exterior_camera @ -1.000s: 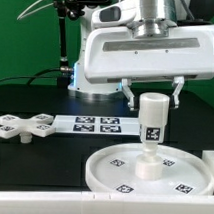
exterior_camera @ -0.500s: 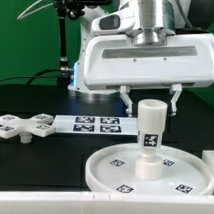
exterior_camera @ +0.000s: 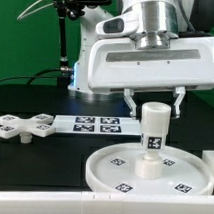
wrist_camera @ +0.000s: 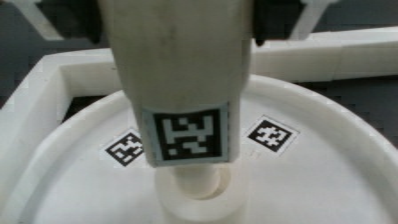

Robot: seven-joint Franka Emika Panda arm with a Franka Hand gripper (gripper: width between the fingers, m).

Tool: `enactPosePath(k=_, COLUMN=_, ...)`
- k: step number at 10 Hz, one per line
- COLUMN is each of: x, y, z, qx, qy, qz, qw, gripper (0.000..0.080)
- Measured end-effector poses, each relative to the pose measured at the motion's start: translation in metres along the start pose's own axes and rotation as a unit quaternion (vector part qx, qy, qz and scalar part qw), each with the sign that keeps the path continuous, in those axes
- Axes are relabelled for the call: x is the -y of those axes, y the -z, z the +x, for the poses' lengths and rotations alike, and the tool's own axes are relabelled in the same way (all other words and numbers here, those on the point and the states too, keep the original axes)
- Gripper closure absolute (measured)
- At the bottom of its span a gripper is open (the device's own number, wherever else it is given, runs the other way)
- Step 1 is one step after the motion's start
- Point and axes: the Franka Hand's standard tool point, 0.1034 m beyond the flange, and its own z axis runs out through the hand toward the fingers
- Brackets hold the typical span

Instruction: Assemble round table

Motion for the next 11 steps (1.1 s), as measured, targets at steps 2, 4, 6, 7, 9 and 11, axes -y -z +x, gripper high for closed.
enactPosePath(k=2, x=-0.0017, y=-0.0004, z=-0.0018, qx=0.002, qy=-0.001, qz=-0.001, qw=1.0, gripper=0.0389)
enactPosePath(k=4, x=-0.0026, y=-0.0058, z=-0.0082, qx=0.006, qy=0.0, qz=-0.003, qw=1.0, gripper=0.0389)
enactPosePath(k=6, x=-0.0027, y=-0.0077, z=-0.0107, qx=0.001, qy=0.001, qz=-0.004, qw=1.0, gripper=0.0389)
enactPosePath(k=7, x=-0.0029, y=-0.0084, z=-0.0103, qx=-0.007, qy=0.001, qz=-0.006, qw=1.0, gripper=0.0389)
enactPosePath(k=9, x=-0.0031, y=-0.0088, z=-0.01, qx=-0.008, qy=0.001, qz=-0.006, qw=1.0, gripper=0.038)
enactPosePath(k=11, x=-0.0027, y=-0.0092, z=-0.011, qx=-0.006, qy=0.001, qz=-0.006, qw=1.0, gripper=0.0219)
